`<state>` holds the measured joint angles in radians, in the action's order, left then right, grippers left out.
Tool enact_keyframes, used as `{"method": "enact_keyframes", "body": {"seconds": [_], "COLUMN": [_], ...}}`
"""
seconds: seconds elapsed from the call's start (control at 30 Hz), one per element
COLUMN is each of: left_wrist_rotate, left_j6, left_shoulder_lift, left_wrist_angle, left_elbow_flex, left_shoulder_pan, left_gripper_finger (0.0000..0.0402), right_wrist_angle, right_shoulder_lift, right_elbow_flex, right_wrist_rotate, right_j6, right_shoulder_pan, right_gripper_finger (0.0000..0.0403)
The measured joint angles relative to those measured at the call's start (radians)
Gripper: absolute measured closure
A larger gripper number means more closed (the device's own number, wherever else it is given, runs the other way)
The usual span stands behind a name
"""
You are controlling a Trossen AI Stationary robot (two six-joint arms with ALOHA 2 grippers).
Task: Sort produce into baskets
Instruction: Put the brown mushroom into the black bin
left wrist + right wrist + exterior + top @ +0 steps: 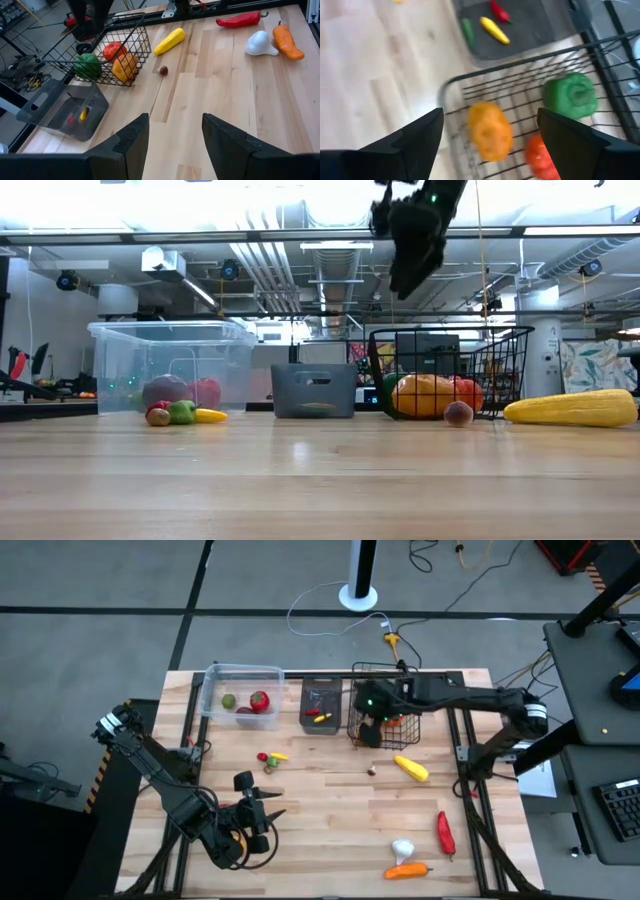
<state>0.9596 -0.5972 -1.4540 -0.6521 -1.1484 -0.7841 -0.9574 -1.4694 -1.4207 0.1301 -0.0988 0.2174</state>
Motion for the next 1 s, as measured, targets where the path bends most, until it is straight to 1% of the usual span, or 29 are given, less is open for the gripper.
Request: {"method": "enact_keyframes", "body": {"seconds": [0.2,0.3,0.43,0.6,0.7,0.77,0.83,0.9,0.93,1.0], "left_wrist_rotate": [-0.001,-0.001,-0.001,-0.002,-0.002,-0.001,-0.001,0.001,0.016,0.078], "left_j6": [-0.024,-0.039,-0.063,-0.113,-0.137,-0.149,-0.159,-0.174,-0.186,-0.213], "left_shoulder_lift": [0.0,0.0,0.0,0.0,0.0,0.0,0.0,0.0,0.0,0.0], "left_wrist_angle": [0.0,-0.001,0.0,0.001,0.003,0.006,0.009,0.01,0.015,0.015], "left_elbow_flex": [0.0,0.0,0.0,0.012,0.024,0.033,0.042,0.048,0.05,0.051], "left_shoulder_pan": [0.0,0.0,0.0,0.0,0.0,0.0,0.0,0.0,0.0,0.0], "left_gripper_finger": [0.0235,0.0235,0.0235,0.0235,0.0235,0.0235,0.0235,0.0235,0.0235,0.0235], "right_wrist_angle": [0.005,0.041,0.088,0.11,0.127,0.173,0.218,0.256,0.267,0.265], "right_shoulder_lift": [0.045,0.051,0.051,0.047,0.047,0.047,0.047,0.046,0.046,0.046], "right_elbow_flex": [0.017,0.032,0.049,0.056,0.075,0.103,0.136,0.166,0.18,0.201], "right_wrist_rotate": [0.001,0.035,0.143,0.316,0.454,0.559,0.644,0.699,0.714,0.723], "right_j6": [-0.105,-0.165,-0.237,-0.361,-0.461,-0.505,-0.539,-0.604,-0.659,-0.798], "right_shoulder_pan": [-0.149,-0.238,-0.367,-0.529,-0.617,-0.669,-0.711,-0.737,-0.742,-0.744], "right_gripper_finger": [0.0097,0.0096,0.0092,0.0097,0.01,0.0101,0.01,0.0098,0.0097,0.0095]}}
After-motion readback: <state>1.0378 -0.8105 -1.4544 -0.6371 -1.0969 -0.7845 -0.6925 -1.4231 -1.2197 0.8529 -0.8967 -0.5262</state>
